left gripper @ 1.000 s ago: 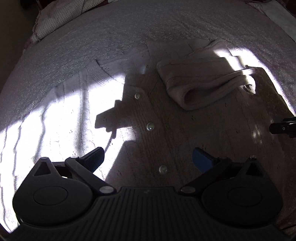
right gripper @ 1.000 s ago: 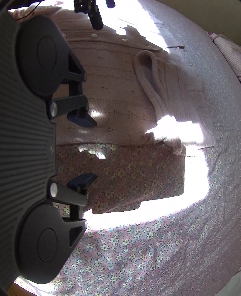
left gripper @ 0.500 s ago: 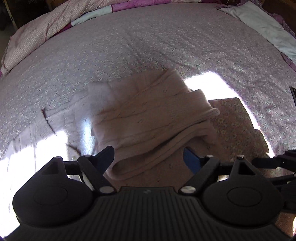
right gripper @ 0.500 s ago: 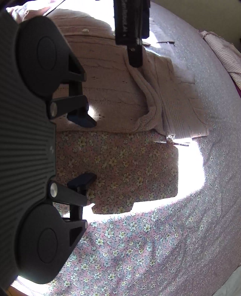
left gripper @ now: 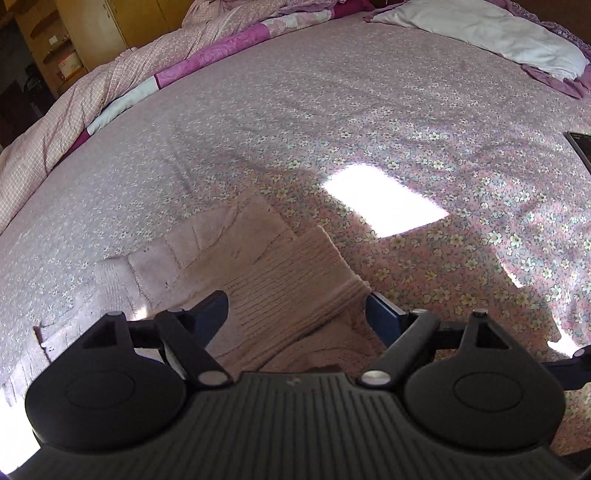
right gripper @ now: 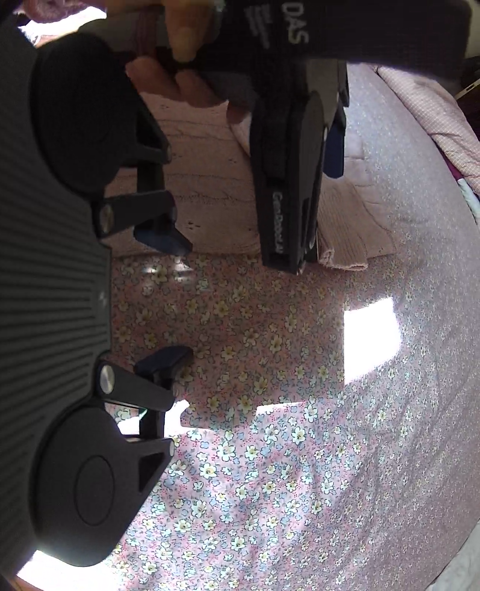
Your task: Fold small clothes
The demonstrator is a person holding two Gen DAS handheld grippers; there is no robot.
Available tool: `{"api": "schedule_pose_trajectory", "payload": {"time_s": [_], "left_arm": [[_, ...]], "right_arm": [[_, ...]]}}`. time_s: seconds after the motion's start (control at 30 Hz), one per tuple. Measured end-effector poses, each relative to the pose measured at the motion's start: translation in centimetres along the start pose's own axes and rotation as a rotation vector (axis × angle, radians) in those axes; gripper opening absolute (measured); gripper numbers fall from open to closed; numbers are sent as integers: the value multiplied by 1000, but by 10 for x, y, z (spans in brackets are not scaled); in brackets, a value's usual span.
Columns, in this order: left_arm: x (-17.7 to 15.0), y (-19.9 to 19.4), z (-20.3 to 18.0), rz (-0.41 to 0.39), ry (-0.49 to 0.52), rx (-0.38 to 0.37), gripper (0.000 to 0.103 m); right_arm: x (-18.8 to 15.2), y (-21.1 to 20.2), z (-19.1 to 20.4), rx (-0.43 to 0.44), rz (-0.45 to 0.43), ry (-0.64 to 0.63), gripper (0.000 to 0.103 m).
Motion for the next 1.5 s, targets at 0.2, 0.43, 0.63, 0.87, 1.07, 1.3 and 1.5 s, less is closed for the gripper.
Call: {"api": "schedule_pose_trajectory", "payload": {"time_s": [0.2, 0.43, 0.63, 0.87, 1.07, 1.3, 1.5], "left_arm": [[-2, 10, 7, 32, -107, -55, 28], [5, -9, 46, 9, -278, -94, 17], [0, 5, 50, 86, -355, -198, 19], [0, 14, 40, 79, -393, -237, 53], [4, 29, 48, 90, -399, -121, 40], [12, 5, 57, 2, -362, -81, 9], [8, -7, 92, -5, -457, -69, 9]], "right_arm": [[-1, 1, -1, 19, -10, 11, 57], [-1, 1, 0, 25, -20, -6, 57], [-2, 2, 3, 17, -18, -16, 57], [-7, 1, 7, 25, -10, -28, 57], [-6, 0, 5, 38, -8, -27, 57], [-6, 1, 2, 44, -14, -24, 57], [-5, 1, 7, 38, -15, -26, 59]]}}
Point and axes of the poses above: each gripper's, at about its wrist camera, not at the fingertips, and y roughly the way its jaws point, z to its left, x to its top, the point moved 10 cm from there along y, roughly the way its jaws point, and after that the axes turned 13 degrees about x, right-handed, at the moved point
